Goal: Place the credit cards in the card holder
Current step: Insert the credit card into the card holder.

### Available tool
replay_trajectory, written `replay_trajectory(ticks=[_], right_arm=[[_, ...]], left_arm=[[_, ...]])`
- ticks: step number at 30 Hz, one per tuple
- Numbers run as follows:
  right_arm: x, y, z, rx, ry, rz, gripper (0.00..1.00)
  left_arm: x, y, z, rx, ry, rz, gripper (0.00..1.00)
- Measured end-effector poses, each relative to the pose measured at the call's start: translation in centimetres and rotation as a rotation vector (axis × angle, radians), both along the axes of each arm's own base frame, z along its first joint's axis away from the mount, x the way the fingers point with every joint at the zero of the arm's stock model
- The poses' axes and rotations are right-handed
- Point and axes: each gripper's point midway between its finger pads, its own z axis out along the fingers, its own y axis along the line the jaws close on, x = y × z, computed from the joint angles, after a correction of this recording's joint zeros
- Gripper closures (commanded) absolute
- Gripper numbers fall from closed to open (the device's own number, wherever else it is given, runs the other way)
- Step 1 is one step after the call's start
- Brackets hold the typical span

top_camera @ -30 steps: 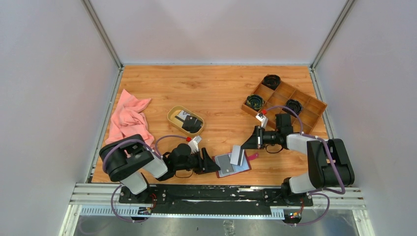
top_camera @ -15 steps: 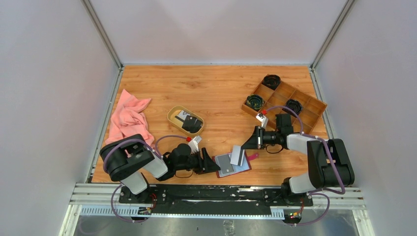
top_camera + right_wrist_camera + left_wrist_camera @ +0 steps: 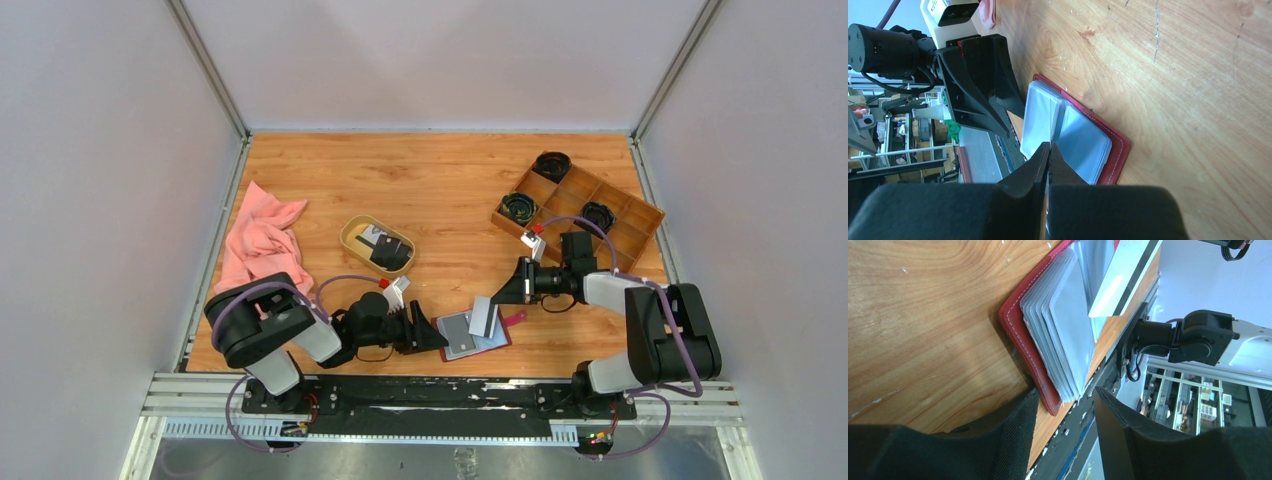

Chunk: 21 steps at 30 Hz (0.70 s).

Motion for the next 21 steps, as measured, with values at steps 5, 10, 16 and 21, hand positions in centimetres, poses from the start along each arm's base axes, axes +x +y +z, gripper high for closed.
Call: replay_trajectory(ticks=[5, 10, 16, 21], right_arm=[[0.04, -0.05, 0.00, -0.002, 0.000, -0.003, 1.00], [0.10, -0.10, -0.01, -0.003, -0.001, -0.006, 1.00], [0.10, -0.10, -0.02, -0.004, -0.001, -0.006, 1.00], [0.08, -0.10, -0.10, -0.004, 0.003, -0.006, 1.00]], left_arm=[[0.00, 0.00, -0.01, 0.000, 0.000, 0.000, 0.47], [0.00, -0.01, 0.00, 0.000, 0.000, 0.000, 0.47], [0.00, -0.01, -0.02, 0.000, 0.000, 0.000, 0.47], [0.01, -0.04, -0.03, -0.002, -0.001, -0.001, 0.47]])
